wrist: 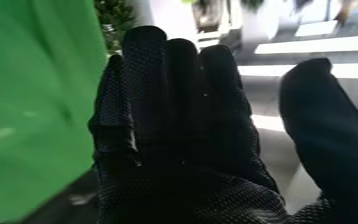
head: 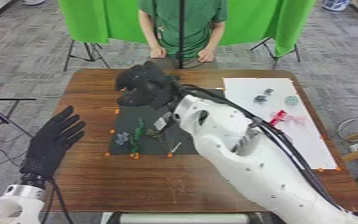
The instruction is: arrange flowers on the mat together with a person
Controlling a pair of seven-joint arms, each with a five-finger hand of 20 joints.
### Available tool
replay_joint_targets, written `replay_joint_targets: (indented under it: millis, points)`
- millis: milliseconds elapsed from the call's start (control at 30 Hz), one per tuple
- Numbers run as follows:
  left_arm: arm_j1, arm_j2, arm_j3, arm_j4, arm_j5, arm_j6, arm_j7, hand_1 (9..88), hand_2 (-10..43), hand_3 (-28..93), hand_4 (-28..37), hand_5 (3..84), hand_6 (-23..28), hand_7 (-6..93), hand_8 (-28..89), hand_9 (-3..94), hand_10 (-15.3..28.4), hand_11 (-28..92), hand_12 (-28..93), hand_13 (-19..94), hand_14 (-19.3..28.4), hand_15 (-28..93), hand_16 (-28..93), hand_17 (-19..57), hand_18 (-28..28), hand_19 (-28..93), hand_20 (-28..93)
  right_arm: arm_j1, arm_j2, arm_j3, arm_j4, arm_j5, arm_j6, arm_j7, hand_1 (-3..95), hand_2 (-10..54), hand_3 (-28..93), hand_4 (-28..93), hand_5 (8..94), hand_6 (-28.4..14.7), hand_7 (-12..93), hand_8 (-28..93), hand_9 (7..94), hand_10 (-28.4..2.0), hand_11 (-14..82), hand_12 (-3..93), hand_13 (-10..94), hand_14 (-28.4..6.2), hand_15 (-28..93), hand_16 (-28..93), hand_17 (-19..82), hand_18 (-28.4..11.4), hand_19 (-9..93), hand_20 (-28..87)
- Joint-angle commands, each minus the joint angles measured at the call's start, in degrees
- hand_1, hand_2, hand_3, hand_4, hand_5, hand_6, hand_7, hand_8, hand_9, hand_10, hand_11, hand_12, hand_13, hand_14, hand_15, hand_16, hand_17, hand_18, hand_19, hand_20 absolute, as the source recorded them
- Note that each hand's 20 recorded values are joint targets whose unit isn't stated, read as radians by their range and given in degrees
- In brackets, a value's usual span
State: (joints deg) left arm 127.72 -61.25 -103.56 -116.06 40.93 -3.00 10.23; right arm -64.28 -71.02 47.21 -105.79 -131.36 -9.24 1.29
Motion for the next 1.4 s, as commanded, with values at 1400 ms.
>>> replay_joint_targets:
  millis: [1400]
  points:
    - [1.0, -10.94, 3.86, -1.81, -1.81, -2.21, 2.17, 25.2, -1.7, 71, -27.4, 30.4, 1.8, 15.6, -9, 25.1, 11.1, 16, 16, 22, 12.9, 18, 3, -9.3, 21.2, 41, 8, -62.95, 5.0, 61.14, -21.96, 70.07, 10.91, -3.67, 13.5, 1.3, 82, -25, 39.3, -4.8, 15, -9, 38.0, -15.4, 10.0, 22.6, 32, -13.3, 16, 30, 6, -22.5, 43, 27]
